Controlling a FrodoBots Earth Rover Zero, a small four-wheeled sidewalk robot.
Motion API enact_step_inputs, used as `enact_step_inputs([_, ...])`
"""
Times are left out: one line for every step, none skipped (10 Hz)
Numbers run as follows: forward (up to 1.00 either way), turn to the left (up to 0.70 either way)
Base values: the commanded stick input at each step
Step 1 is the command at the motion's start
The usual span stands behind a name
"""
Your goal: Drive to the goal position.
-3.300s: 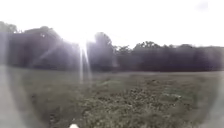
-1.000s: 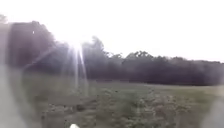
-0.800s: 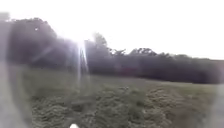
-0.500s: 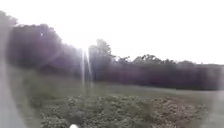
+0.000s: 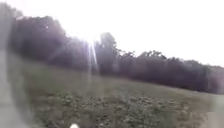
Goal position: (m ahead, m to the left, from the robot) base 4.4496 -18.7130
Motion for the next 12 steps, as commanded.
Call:
enact_step_inputs([0.85,-0.34])
enact_step_inputs([0.85,-0.34])
enact_step_inputs([0.85,-0.34])
enact_step_inputs([0.85,-0.34])
enact_step_inputs([0.85,-0.18])
enact_step_inputs([0.85,0.0])
enact_step_inputs([0.85,0.0])
enact_step_inputs([0.85,0.0])
enact_step_inputs([0.85,0.0])
enact_step_inputs([0.85,0.0])
enact_step_inputs([0.85,0.0])
enact_step_inputs([0.85,0.0])
